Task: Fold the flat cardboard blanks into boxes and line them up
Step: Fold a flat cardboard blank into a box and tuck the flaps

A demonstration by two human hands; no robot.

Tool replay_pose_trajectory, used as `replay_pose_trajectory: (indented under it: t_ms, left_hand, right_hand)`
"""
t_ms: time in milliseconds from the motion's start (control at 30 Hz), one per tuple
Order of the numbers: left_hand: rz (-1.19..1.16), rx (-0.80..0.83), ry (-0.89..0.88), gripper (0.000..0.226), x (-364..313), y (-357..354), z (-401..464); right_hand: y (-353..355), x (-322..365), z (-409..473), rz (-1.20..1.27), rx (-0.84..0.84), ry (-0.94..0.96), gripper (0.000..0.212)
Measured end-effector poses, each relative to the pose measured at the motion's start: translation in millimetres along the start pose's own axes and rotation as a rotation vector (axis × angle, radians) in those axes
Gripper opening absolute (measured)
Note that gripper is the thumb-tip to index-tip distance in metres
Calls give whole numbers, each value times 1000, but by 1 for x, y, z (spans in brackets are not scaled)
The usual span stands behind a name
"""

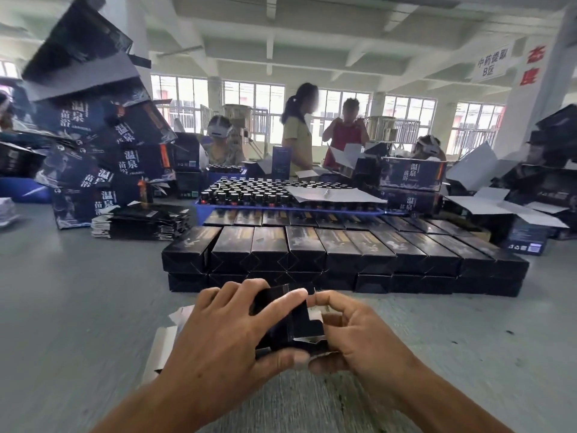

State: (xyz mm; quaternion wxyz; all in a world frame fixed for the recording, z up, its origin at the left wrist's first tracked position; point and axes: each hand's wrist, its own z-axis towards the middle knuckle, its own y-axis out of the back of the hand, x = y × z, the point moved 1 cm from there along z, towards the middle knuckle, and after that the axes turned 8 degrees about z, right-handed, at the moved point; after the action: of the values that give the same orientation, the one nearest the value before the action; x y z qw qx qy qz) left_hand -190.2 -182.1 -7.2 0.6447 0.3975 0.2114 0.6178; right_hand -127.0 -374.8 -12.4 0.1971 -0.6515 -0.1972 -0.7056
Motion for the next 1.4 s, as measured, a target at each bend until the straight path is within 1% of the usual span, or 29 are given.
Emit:
replay_pose_trajectory:
  t_ms: [100, 367, 567, 700, 833, 867, 1033, 1167, 1300, 1400]
  left_hand:
    - [0, -2, -24, 63, 0, 1, 0]
    - [-20, -9, -41, 60, 4, 3, 1]
    - [-90, -7, -34, 57, 4, 6, -1]
    - [-83, -54, -42, 53, 4, 7, 0]
    - [-51, -50, -53, 67, 6, 4, 0]
    - [-48, -52, -53, 68, 6, 4, 0]
    - [-53, -57, -46, 68, 6, 1, 0]
    - [-87, -81, -32, 64, 5, 0, -2]
    - [-92, -79, -17, 75, 4, 0, -2]
    - [-69, -91, -24, 67, 4, 0, -2]
  right_hand:
    - [0, 2, 0, -14, -5, 43, 27]
    - [-2, 2, 0, -136, -51, 170, 38]
    - [-2, 0, -1, -165, -105, 220, 37]
    - [-6, 0, -2, -182, -131, 256, 40]
    - [-8, -1, -2, -228, -187, 320, 54]
    - [-8, -1, -3, -244, -188, 334, 55]
    - [-9, -1, -5, -291, -185, 375, 36]
    - [-9, -1, -5, -313, -186, 375, 35]
    - [-9, 1, -6, -337, -167, 382, 34]
    - [-7, 1, -6, -336, -149, 394, 32]
